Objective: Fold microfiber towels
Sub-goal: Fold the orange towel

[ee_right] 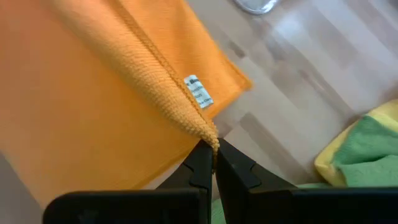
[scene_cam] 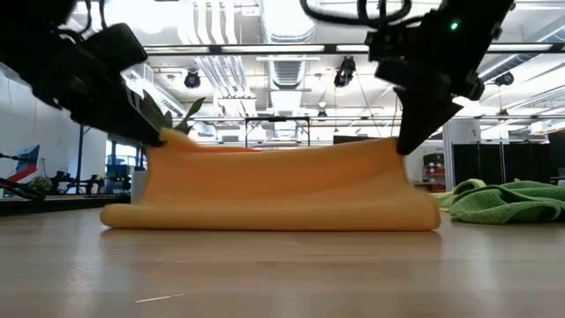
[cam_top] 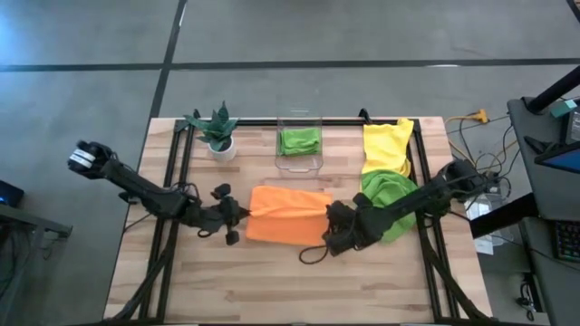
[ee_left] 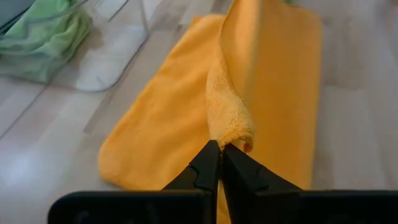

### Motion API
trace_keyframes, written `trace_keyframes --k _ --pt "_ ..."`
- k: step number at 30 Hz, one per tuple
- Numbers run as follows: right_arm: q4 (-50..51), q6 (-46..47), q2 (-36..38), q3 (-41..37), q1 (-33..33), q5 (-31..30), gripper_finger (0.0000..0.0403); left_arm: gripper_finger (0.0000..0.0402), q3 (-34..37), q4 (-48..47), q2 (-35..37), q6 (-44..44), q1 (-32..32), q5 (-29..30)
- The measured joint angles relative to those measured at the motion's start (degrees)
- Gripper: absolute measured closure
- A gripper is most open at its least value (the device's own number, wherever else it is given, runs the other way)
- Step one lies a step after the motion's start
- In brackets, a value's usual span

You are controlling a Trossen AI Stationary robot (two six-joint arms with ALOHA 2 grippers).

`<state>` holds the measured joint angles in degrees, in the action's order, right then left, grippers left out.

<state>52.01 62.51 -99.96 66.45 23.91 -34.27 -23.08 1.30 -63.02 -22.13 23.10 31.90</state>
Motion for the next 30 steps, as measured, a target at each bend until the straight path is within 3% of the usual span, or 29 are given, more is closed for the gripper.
trace_keyframes --k 14,22,27,30 --pt "-2.06 -4.38 0.07 -2.45 -8.95 -0.24 0.0394 0.0402 -0.45 3.79 -7.90 0.02 -9.22 0.13" --pt "-6.94 -10.46 0.07 -5.01 -12.59 4.70 0.0391 0.0402 -0.45 4.28 -10.85 0.07 -14.09 0.00" --pt "-6.82 -10.64 0.07 -5.50 -15.07 4.71 0.0358 0.0397 -0.45 4.35 -11.10 0.21 -15.38 -0.13" --pt "-6.63 -11.19 0.07 -5.33 -16.14 4.71 0.0328 0.0372 -0.43 4.21 -10.22 1.22 -15.94 -0.03"
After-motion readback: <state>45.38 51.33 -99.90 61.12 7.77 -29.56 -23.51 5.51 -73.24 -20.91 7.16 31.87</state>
